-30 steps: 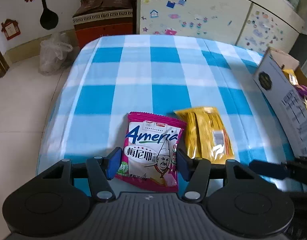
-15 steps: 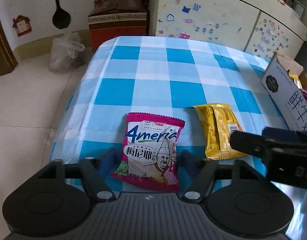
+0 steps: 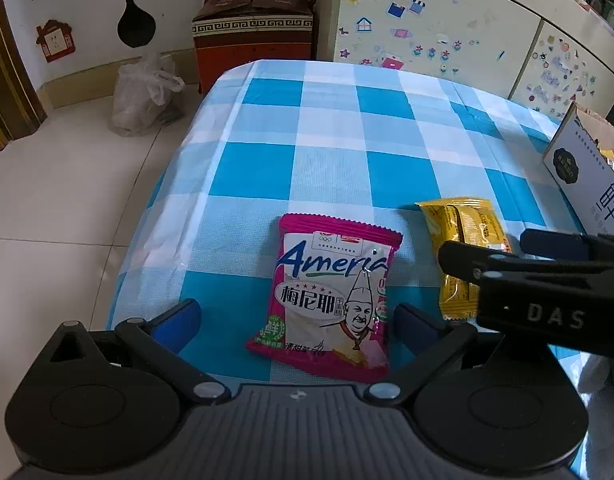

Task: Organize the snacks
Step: 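Grasp the pink Ameria bag with the left gripper while the right grasps the yellow bar bag, then lift the Ameria and yellow bar bags over the cardboard box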

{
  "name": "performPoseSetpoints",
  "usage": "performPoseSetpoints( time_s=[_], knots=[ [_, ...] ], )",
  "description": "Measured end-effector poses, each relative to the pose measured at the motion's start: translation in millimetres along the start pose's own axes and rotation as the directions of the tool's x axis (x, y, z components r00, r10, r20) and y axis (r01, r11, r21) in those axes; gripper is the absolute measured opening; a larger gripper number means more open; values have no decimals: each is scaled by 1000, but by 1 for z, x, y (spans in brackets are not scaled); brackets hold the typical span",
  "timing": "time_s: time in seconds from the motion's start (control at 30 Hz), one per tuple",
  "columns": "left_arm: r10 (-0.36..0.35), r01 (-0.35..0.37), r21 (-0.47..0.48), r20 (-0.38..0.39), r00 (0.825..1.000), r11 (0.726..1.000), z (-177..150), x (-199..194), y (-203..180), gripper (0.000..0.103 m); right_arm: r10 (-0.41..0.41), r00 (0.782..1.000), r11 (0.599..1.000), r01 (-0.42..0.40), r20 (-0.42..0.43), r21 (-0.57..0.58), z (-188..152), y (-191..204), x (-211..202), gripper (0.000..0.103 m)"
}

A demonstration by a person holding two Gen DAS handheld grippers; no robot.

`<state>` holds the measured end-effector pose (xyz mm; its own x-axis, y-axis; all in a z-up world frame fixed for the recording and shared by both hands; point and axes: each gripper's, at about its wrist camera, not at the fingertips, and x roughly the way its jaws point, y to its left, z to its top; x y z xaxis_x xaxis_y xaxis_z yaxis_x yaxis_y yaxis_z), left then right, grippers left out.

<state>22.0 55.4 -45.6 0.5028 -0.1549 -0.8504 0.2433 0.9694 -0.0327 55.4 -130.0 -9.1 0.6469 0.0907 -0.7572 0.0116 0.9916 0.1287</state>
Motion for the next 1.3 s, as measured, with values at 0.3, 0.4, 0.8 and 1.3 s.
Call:
performPoseSetpoints(
  time_s=[0.3,0.4,0.8,1.3],
  knots=[
    [27,-27,-16,2,1000,1000,7,4,-12,103,-53,998,998,54,-16,37,3,-20,-2,74],
    [27,-27,-26,7,1000,999,8,5,-13,103,-52,999,997,53,-12,52,4,-24,-3,74],
    [30,-30,-22,8,1000,999,8,5,-14,103,-61,998,997,62,-12,41,4,-21,-2,65],
    [-37,35,66,25,999,997,6,-15,-39,55,-34,999,999,33,10,40,4,-24,-31,52]
  ],
)
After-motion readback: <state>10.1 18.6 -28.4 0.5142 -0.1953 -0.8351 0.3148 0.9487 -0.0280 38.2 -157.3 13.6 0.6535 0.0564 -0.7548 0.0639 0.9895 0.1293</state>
